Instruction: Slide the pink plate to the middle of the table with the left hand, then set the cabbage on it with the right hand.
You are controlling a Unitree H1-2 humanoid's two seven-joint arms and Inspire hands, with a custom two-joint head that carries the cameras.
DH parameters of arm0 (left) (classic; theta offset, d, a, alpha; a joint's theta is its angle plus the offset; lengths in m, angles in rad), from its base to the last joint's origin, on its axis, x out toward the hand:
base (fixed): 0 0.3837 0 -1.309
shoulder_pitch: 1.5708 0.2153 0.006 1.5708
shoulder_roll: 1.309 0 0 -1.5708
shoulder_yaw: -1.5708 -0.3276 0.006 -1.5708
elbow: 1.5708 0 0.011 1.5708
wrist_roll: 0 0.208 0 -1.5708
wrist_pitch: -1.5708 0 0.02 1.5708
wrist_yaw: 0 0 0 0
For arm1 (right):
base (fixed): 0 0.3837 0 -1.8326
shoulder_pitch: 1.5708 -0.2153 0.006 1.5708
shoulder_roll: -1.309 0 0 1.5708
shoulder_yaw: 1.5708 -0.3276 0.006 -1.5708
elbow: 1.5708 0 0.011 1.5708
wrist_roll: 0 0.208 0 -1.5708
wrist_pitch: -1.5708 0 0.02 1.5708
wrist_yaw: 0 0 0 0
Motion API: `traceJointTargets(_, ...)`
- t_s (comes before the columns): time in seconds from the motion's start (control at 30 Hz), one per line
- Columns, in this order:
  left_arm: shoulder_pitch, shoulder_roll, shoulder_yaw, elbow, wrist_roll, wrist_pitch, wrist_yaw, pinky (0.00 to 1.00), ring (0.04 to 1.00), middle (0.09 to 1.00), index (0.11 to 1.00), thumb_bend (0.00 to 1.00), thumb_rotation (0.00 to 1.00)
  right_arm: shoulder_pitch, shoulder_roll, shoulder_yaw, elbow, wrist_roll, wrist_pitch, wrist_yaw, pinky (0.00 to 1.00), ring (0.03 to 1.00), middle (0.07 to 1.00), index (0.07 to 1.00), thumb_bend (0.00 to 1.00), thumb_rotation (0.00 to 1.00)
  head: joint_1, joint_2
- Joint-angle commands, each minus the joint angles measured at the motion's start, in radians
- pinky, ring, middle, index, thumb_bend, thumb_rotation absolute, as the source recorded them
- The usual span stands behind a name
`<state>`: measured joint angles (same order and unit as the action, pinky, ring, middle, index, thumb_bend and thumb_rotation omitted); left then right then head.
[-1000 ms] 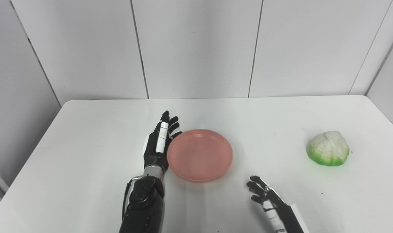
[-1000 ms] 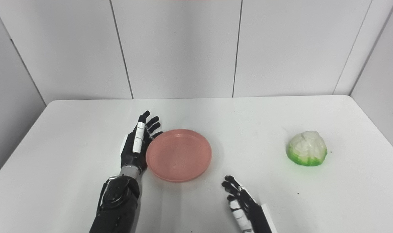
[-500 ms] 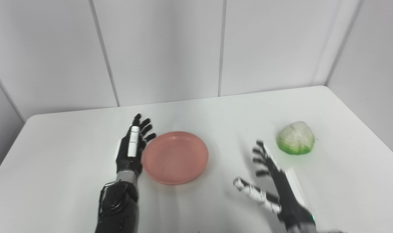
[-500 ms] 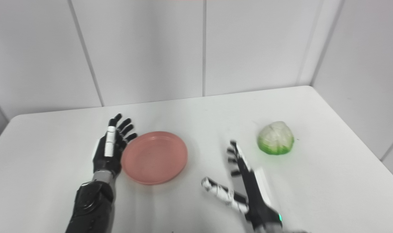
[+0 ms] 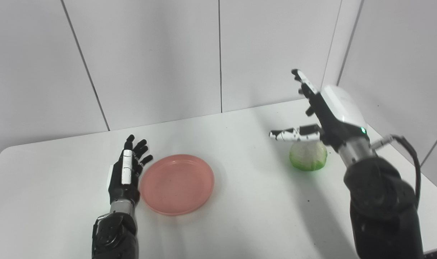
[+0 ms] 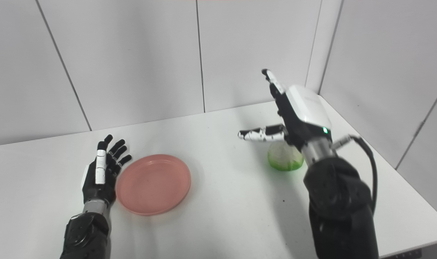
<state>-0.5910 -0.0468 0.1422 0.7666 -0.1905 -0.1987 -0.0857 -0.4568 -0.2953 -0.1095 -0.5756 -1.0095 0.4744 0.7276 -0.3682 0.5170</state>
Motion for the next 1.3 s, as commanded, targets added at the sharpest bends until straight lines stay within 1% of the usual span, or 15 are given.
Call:
traceJointTargets(0.0, 0.048, -0.002, 0.01, 0.073, -0.021, 0.044, -0.001, 0.81, 0.875, 0.848, 0.922, 0.88, 0.83, -0.072, -0.055, 0.016, 0.016, -0.047, -0.005, 0.055, 0.57, 0.857, 0.947, 0.921, 1.0, 0.27, 0.0, 0.001)
traceJointTargets(0.17, 0.047, 0.001, 0.005, 0.081, -0.019, 0.035, -0.002, 0.8, 0.863, 0.838, 0.918, 0.88, 0.84, -0.152, -0.136, 0.08, 0.128, -0.104, -0.007, 0.149, 0.57, 0.865, 0.959, 0.903, 1.0, 0.25, -0.005, -0.007)
traceJointTargets(0.2, 0.047, 0.003, 0.004, 0.083, -0.018, 0.034, -0.002, 0.79, 0.862, 0.842, 0.921, 0.87, 0.84, -0.163, -0.148, 0.092, 0.153, -0.114, -0.007, 0.163, 0.59, 0.878, 0.96, 0.89, 1.0, 0.24, -0.007, -0.008)
traceJointTargets(0.3, 0.044, 0.006, 0.002, 0.09, -0.017, 0.031, -0.004, 0.79, 0.866, 0.845, 0.926, 0.87, 0.85, -0.196, -0.188, 0.135, 0.241, -0.145, -0.008, 0.203, 0.69, 0.909, 0.966, 0.889, 1.0, 0.26, -0.009, -0.009)
traceJointTargets(0.37, 0.043, 0.006, 0.001, 0.091, -0.018, 0.031, -0.003, 0.79, 0.868, 0.845, 0.927, 0.87, 0.85, -0.204, -0.204, 0.155, 0.273, -0.149, -0.009, 0.205, 0.73, 0.921, 0.966, 0.887, 1.0, 0.28, -0.011, -0.01)
traceJointTargets(0.4, 0.044, 0.005, 0.002, 0.088, -0.02, 0.034, -0.004, 0.79, 0.869, 0.845, 0.927, 0.86, 0.85, -0.208, -0.212, 0.166, 0.303, -0.145, -0.014, 0.197, 0.74, 0.924, 0.966, 0.886, 1.0, 0.28, -0.011, -0.01)
traceJointTargets(0.47, 0.045, 0.003, 0.004, 0.083, -0.026, 0.038, -0.005, 0.8, 0.861, 0.844, 0.93, 0.86, 0.83, -0.215, -0.226, 0.189, 0.356, -0.139, -0.021, 0.182, 0.8, 0.958, 0.97, 0.874, 1.0, 0.32, -0.011, -0.012)
traceJointTargets(0.57, 0.043, 0.001, 0.006, 0.084, -0.03, 0.036, -0.007, 0.79, 0.859, 0.841, 0.931, 0.86, 0.82, -0.22, -0.241, 0.219, 0.424, -0.123, -0.034, 0.156, 0.85, 0.972, 0.974, 0.878, 1.0, 0.35, -0.008, -0.011)
traceJointTargets(0.67, 0.042, 0.001, 0.006, 0.086, -0.031, 0.036, -0.008, 0.79, 0.858, 0.835, 0.932, 0.87, 0.82, -0.222, -0.251, 0.24, 0.458, -0.112, -0.035, 0.14, 0.92, 0.978, 0.971, 0.879, 1.0, 0.36, -0.007, -0.01)
traceJointTargets(0.7, 0.042, 0.002, 0.004, 0.089, -0.027, 0.033, -0.007, 0.79, 0.858, 0.835, 0.933, 0.87, 0.82, -0.225, -0.256, 0.25, 0.473, -0.11, -0.036, 0.136, 0.93, 0.979, 0.97, 0.88, 1.0, 0.36, -0.007, -0.01)
traceJointTargets(0.73, 0.041, 0.003, 0.003, 0.091, -0.025, 0.03, -0.006, 0.79, 0.859, 0.839, 0.932, 0.86, 0.82, -0.227, -0.26, 0.258, 0.483, -0.108, -0.036, 0.134, 0.97, 0.983, 0.971, 0.879, 1.0, 0.36, -0.007, -0.01)
traceJointTargets(0.8, 0.041, 0.005, 0.002, 0.09, -0.022, 0.033, -0.004, 0.79, 0.858, 0.838, 0.933, 0.86, 0.83, -0.234, -0.27, 0.275, 0.51, -0.11, -0.034, 0.133, 0.99, 0.988, 0.97, 0.882, 1.0, 0.37, -0.007, -0.01)
traceJointTargets(0.97, 0.042, 0.006, 0.003, 0.091, -0.025, 0.03, -0.008, 0.79, 0.865, 0.836, 0.932, 0.87, 0.82, -0.243, -0.29, 0.288, 0.541, -0.091, -0.022, 0.134, 1.0, 0.991, 0.968, 0.881, 1.0, 0.36, -0.006, -0.01)
traceJointTargets(1.13, 0.044, 0.008, 0.004, 0.092, -0.027, 0.03, -0.011, 0.77, 0.864, 0.836, 0.931, 0.87, 0.82, -0.247, -0.294, 0.273, 0.553, -0.088, -0.006, 0.153, 1.0, 1.0, 0.988, 0.887, 1.0, 0.35, -0.01, -0.01)
traceJointTargets(1.27, 0.044, 0.012, 0.005, 0.095, -0.029, 0.03, -0.014, 0.77, 0.867, 0.836, 0.929, 0.88, 0.82, -0.248, -0.304, 0.279, 0.565, -0.089, -0.007, 0.16, 1.0, 0.997, 0.998, 0.894, 1.0, 0.35, -0.011, -0.009)
